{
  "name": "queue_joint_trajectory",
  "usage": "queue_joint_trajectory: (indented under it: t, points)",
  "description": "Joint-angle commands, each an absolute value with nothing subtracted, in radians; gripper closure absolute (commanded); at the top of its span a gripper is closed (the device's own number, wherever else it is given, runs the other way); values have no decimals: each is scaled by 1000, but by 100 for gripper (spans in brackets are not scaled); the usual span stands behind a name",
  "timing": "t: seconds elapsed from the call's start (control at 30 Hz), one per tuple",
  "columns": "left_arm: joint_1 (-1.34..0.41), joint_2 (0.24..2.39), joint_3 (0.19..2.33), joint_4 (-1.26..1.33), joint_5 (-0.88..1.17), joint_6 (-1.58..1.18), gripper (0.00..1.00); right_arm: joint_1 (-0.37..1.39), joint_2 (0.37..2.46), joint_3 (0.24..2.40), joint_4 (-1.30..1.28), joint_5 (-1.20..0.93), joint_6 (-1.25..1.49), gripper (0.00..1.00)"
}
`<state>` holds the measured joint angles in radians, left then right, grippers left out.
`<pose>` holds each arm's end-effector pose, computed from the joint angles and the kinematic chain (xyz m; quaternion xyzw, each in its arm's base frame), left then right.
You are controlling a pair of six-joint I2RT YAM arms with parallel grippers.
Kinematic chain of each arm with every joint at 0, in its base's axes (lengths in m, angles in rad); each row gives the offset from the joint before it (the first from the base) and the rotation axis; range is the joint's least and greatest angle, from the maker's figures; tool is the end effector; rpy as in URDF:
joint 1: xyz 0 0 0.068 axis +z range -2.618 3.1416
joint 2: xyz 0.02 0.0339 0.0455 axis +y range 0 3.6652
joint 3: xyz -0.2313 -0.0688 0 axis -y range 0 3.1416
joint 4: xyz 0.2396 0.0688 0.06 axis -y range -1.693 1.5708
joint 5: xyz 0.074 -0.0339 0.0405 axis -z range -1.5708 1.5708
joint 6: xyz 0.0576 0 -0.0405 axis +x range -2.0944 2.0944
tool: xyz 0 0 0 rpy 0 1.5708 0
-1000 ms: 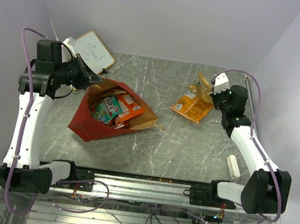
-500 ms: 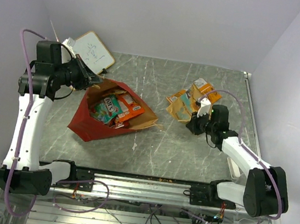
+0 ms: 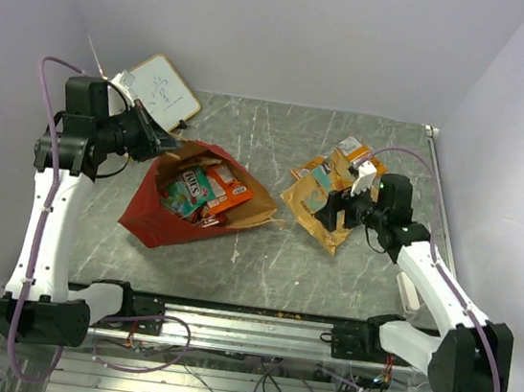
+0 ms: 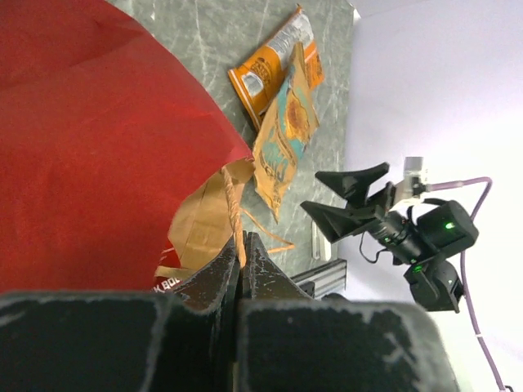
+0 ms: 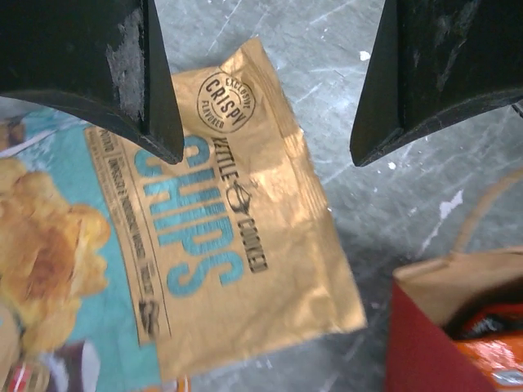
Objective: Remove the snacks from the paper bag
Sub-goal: Place the snack at the center of the board, then take out the snack from the paper bag.
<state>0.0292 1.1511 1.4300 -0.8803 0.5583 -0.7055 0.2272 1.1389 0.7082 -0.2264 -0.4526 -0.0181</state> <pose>0.2417 -0.0235 0.3789 -0.1857 0.8399 -0.3786 0.3417 0.2531 0.0844 0.2012 -0.2052 0.8559 0.2451 0.4065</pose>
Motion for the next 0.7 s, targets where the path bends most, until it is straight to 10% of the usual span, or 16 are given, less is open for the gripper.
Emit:
queue_joint_trajectory:
  t: [0.0, 0.67]
  points:
    - [28, 1087, 1353, -811, 674, -727, 93, 270, 1087, 780, -255, -490, -102, 17]
    - [-182, 957, 1189, -776, 664, -787, 93, 1012, 1410, 1053, -129, -345, -384, 37]
